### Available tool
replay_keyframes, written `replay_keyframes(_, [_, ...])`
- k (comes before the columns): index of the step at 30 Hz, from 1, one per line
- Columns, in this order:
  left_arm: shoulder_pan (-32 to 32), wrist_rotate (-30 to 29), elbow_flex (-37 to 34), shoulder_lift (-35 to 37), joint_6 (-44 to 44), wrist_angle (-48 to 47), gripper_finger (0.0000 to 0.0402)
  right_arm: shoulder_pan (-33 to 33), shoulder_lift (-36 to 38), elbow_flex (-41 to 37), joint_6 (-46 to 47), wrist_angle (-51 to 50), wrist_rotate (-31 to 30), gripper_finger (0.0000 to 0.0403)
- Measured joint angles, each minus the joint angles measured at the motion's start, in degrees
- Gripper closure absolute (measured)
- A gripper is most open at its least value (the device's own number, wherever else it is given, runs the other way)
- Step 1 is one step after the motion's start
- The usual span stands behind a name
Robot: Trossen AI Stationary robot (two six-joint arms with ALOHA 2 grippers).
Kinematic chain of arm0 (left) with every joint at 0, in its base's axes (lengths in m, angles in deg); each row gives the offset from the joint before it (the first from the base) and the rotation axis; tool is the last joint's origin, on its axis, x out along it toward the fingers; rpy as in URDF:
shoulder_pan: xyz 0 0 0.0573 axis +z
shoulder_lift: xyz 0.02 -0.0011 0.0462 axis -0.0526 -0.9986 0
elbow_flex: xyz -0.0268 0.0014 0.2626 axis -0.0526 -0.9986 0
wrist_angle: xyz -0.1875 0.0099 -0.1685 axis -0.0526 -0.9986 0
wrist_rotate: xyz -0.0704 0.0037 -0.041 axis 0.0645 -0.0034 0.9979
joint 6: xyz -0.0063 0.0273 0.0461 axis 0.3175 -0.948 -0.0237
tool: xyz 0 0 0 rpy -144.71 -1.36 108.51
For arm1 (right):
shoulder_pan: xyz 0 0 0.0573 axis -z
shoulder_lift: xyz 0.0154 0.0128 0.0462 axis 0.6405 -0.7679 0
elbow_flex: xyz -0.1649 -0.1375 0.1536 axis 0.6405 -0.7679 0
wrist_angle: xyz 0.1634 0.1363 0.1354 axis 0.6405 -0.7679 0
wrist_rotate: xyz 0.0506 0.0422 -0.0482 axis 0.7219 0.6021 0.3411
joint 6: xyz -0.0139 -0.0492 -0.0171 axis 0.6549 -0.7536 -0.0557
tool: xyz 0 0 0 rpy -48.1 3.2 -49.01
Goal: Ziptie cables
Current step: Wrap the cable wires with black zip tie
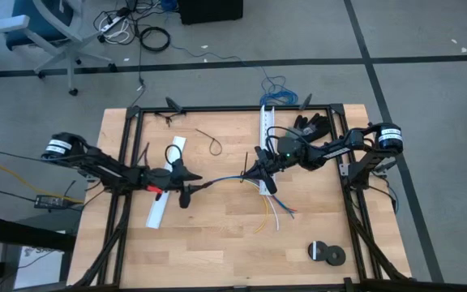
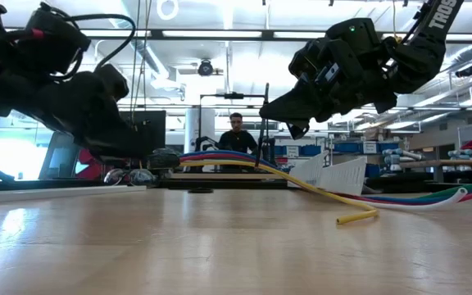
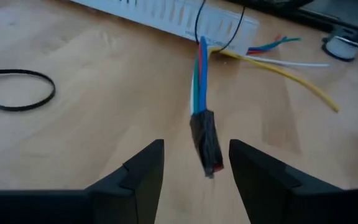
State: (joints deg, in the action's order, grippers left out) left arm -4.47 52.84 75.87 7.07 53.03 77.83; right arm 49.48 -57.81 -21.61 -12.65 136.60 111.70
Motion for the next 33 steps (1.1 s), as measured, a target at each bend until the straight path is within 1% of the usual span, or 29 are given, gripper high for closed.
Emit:
replay_keyframes(6, [0.0,-0.05,2.36,-4.67,-0.27,0.06,0.0208,0.0,0.0,0.0,-0.18,0.09,0.0,0.0403])
replay_keyframes(12, [0.0,-0.22,5.63,-8.81,-3.5,0.06,0.0212,0.0,0.0,0.0,-0.34,0.09,-0.06,0.0403])
replay_keyframes(14, [-0.02,-0.22,6.08,-9.15,-4.54,-0.14,0.0227,0.0,0.0,0.0,-0.33,0.07,-0.1,0.0403])
replay_keyframes(16, [0.0,-0.3,6.29,-9.19,-4.67,-0.06,0.0253,0.0,0.0,0.0,-0.33,-0.09,-0.22,0.0403])
replay_keyframes(21, [0.0,-0.62,6.28,-9.19,-4.71,-0.31,0.0358,0.0,0.0,0.0,-0.08,-1.42,-1.34,0.0403])
replay_keyframes(22, [0.0,-0.65,6.27,-9.19,-5.01,-0.33,0.0364,0.0,0.0,0.0,-0.08,-2.18,-1.98,0.0403])
replay_keyframes(24, [0.0,-0.88,6.27,-9.19,-5.52,-0.29,0.0364,0.0,0.0,0.0,-0.07,-4.08,-2.95,0.0403])
replay_keyframes(28, [0.0,-1.98,6.26,-8.37,-5.55,-1.22,0.0364,-0.06,0.0,0.0,0.41,-5.78,-3.08,0.0403])
replay_keyframes(30, [0.0,-2.78,6.04,-7.39,-5.67,-1.48,0.0364,-0.09,0.0,0.0,1.08,-5.93,-3.01,0.0403])
replay_keyframes(33, [0.0,-3.35,5.09,-4.11,-6.1,-2.66,0.0364,-0.09,0.0,0.0,1.18,-7.51,-2.84,0.0403])
